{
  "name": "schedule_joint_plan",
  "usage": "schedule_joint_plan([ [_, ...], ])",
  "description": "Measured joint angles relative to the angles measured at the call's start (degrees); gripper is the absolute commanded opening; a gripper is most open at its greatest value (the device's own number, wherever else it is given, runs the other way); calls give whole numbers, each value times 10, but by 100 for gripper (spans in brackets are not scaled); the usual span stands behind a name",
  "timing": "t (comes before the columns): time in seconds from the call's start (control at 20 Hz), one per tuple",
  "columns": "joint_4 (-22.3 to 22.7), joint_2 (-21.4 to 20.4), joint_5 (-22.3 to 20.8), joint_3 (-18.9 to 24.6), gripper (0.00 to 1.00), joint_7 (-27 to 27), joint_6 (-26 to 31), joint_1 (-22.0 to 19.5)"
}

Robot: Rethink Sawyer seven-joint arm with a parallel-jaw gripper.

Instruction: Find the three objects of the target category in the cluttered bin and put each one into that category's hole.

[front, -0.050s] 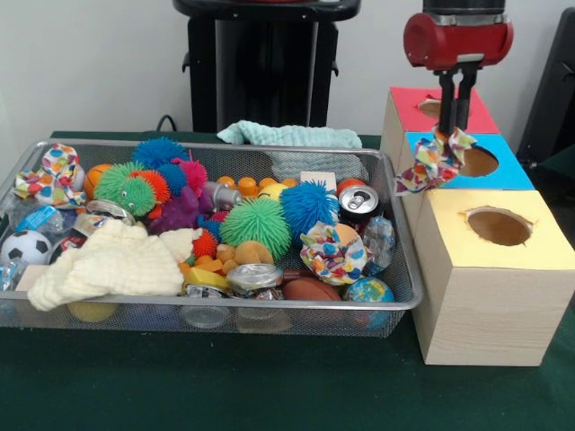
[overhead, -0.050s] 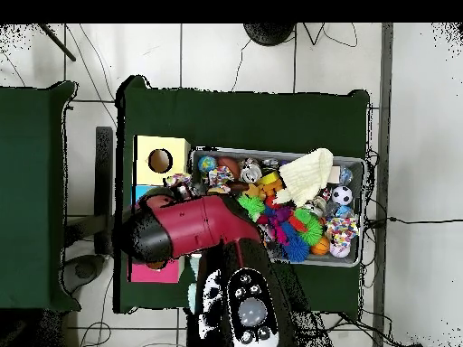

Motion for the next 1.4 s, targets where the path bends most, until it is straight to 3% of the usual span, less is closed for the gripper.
schedule_joint_plan([
  [0.9, 0, -8, 0, 0, 0, 0, 0, -2],
  [1.4, 0, -18, -1, 4, 0, 0, 0, -50],
])
